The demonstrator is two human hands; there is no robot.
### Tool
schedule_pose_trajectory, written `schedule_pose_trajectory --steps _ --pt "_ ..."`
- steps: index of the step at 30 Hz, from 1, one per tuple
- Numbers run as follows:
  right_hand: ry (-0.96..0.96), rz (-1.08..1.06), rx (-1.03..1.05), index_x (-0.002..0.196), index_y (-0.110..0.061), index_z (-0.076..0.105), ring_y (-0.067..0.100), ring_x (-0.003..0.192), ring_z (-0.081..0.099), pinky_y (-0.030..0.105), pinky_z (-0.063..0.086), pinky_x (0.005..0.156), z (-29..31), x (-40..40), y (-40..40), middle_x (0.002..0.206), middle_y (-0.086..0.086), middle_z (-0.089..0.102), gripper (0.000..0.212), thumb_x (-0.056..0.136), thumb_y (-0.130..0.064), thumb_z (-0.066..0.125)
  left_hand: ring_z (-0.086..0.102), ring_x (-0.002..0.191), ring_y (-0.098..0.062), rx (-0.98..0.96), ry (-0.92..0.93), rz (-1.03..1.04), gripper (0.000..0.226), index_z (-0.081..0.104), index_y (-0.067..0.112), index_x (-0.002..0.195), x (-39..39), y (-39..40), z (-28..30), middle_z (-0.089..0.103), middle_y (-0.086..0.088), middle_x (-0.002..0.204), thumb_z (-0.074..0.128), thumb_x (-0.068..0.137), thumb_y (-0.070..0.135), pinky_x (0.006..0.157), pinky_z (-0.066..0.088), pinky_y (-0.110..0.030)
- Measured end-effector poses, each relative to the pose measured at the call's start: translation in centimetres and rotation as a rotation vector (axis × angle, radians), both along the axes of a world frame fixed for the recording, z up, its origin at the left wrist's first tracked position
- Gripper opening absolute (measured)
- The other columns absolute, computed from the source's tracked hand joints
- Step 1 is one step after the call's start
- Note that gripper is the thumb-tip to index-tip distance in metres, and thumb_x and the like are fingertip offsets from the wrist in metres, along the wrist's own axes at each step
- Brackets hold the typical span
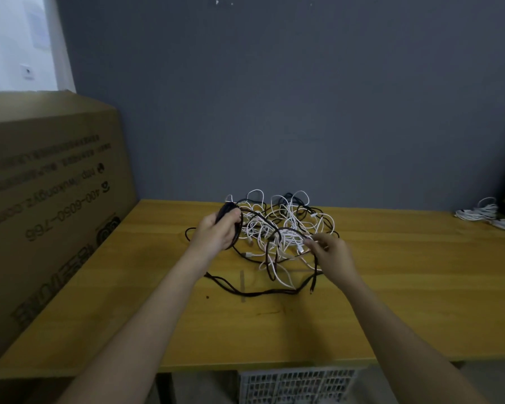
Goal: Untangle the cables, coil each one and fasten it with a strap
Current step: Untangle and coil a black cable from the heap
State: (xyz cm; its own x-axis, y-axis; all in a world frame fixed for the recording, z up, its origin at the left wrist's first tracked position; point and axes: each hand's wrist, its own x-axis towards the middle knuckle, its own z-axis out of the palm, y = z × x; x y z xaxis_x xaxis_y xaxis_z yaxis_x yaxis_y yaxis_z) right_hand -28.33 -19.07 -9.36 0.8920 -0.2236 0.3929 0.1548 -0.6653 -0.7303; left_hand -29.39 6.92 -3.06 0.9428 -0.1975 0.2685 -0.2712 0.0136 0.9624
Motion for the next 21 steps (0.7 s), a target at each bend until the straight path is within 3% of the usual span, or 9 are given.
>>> schedule_pose_trajectory --steps 2,4,8,12,17,21 --pt "-0.091 -0.053 0.047 0.108 -0.016 0.066 0.020 0.079 0.064 0.036 0.052 0.067 0.5 0.2 0.4 0.094 -0.003 0.064 0.023 0.092 -0.031 0.061 0.025 0.037 -0.004 -0.019 -0.003 0.023 0.024 0.049 0.010 0.082 0.1 -0.1 0.3 0.032 0.010 0.042 0.043 0.101 0.023 0.041 0.019 -0.019" --pt "-0.193 -0.091 -0.004 0.118 -0.016 0.062 0.016 0.094 0.058 0.034 0.051 0.076 1.2 0.2 1.1 0.110 -0.005 0.054 0.026 0.093 -0.022 0.061 0.026 0.037 -0.005 -0.002 -0.018 0.008 0.024 0.050 0.008 0.084 0.0 -0.2 0.5 0.032 0.009 0.043 0.042 0.101 0.023 0.042 0.020 -0.019" --pt "-0.413 0.002 -0.210 0.102 -0.017 0.068 0.013 0.090 0.052 0.024 0.043 0.075 2.0 -1.2 3.7 0.094 -0.010 0.055 0.013 0.092 -0.019 0.060 0.026 0.038 -0.006 0.042 -0.054 -0.028 0.025 0.051 0.008 0.083 -0.5 -0.5 0.7 0.032 0.009 0.043 0.042 0.101 0.023 0.042 0.021 -0.019" --pt "-0.162 0.213 -0.281 0.112 -0.024 0.064 0.005 0.094 0.051 0.023 0.044 0.078 0.1 -2.2 6.2 0.097 -0.012 0.062 0.026 0.094 -0.041 0.055 0.024 0.036 -0.005 -0.017 -0.059 -0.024 0.025 0.050 0.008 0.083 -0.7 -0.5 1.1 0.031 0.010 0.042 0.041 0.102 0.022 0.040 0.019 -0.018" --pt "-0.036 0.273 -0.283 0.099 -0.015 0.070 0.013 0.081 0.059 0.033 0.048 0.071 -1.8 -2.4 6.1 0.090 -0.003 0.069 0.022 0.097 -0.029 0.053 0.025 0.036 -0.004 -0.107 -0.075 0.062 0.027 0.051 0.010 0.081 -0.6 0.2 1.6 0.031 0.010 0.041 0.042 0.101 0.025 0.039 0.021 -0.016" --pt "0.092 0.200 -0.365 0.109 -0.018 0.063 0.015 0.090 0.058 0.030 0.046 0.068 -1.9 -2.6 4.4 0.101 -0.003 0.065 0.022 0.100 -0.031 0.047 0.025 0.035 -0.004 -0.220 -0.043 0.179 0.025 0.051 0.011 0.081 0.2 1.1 1.9 0.031 0.010 0.041 0.045 0.101 0.026 0.037 0.021 -0.014"
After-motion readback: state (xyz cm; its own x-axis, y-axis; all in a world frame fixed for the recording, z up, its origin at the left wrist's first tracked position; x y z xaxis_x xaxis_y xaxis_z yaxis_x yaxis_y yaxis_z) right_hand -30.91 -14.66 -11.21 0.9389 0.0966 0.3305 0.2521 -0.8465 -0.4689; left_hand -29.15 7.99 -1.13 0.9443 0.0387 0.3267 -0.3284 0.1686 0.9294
